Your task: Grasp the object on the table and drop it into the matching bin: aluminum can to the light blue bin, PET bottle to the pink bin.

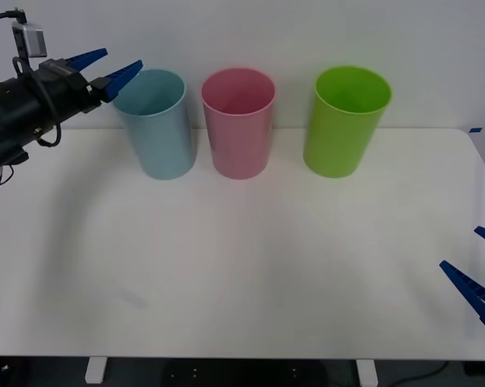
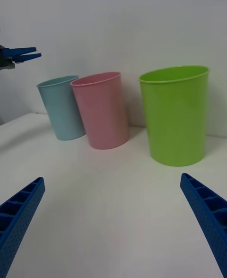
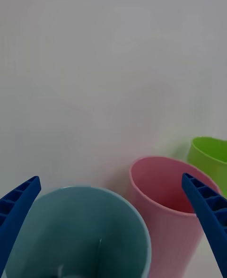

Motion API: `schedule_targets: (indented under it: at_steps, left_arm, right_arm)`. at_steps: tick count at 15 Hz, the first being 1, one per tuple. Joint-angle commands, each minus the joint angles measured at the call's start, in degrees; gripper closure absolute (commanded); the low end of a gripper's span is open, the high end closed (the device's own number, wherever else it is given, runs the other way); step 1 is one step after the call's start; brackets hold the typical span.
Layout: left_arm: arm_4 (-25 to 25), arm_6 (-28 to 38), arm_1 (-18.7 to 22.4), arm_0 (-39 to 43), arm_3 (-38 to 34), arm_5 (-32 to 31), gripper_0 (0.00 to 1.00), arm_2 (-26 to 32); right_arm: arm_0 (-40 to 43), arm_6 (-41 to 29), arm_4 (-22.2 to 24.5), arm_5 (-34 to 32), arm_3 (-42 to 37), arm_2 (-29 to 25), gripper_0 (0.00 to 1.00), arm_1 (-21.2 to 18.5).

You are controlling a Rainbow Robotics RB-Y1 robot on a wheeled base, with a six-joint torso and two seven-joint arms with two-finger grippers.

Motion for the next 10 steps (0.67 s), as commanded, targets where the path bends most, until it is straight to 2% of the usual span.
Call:
schedule_targets:
  at_steps: [1,10]
  left_arm:
    - [3.28,0.06,0.91,5.93,-5.68,-1.52,0.0,0.77]
    - [4.07,-0.73,1.35,24.91,-20.8,-11.19,0.0,12.19]
  right_arm:
    - [0.0,0.0,0.0,0.0,0.0,0.0,0.0,0.0]
    - [0.0,0.0,0.0,0.0,0.0,0.0,0.0,0.0]
